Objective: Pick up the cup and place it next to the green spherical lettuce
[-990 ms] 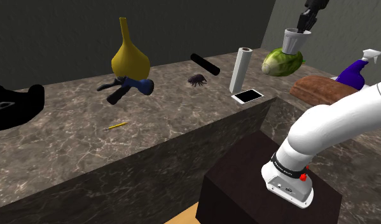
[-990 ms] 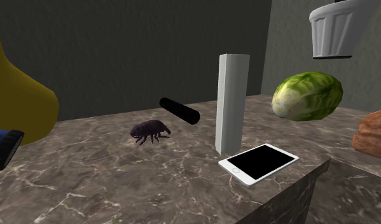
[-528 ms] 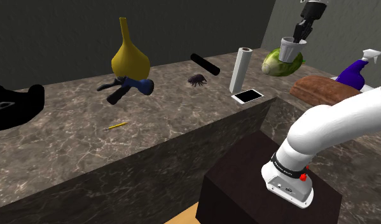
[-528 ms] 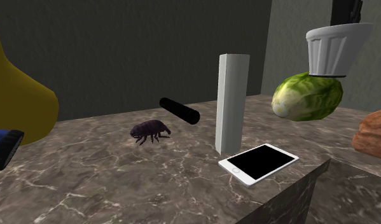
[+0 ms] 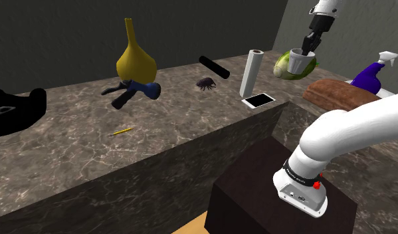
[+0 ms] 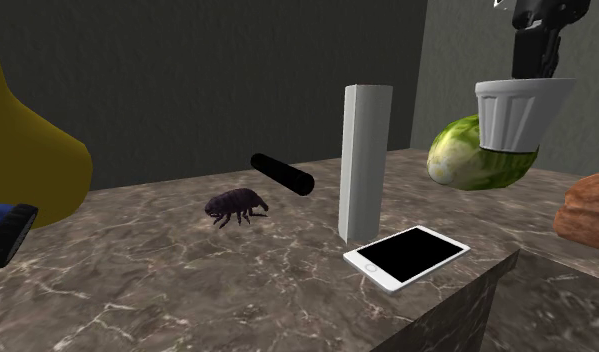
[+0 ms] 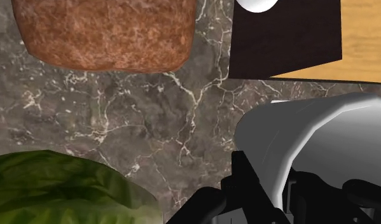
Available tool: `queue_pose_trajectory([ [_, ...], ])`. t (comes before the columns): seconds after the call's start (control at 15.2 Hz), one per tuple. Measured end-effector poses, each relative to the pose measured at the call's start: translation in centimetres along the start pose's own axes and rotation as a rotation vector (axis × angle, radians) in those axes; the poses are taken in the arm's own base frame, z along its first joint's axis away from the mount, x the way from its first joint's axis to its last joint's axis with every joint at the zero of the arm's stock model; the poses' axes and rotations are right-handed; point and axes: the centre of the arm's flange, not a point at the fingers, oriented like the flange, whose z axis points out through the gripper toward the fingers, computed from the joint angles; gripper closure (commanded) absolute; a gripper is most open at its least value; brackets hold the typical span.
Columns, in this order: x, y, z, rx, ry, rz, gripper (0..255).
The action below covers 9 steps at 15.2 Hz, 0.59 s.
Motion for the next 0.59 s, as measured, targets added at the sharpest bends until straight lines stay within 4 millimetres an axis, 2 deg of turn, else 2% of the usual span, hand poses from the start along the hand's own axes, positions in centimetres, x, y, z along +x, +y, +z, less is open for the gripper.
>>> queue_pose_trajectory([
  [0.59, 0.2, 0.9, 4.7, 0.0, 0.0, 0.0, 255],
])
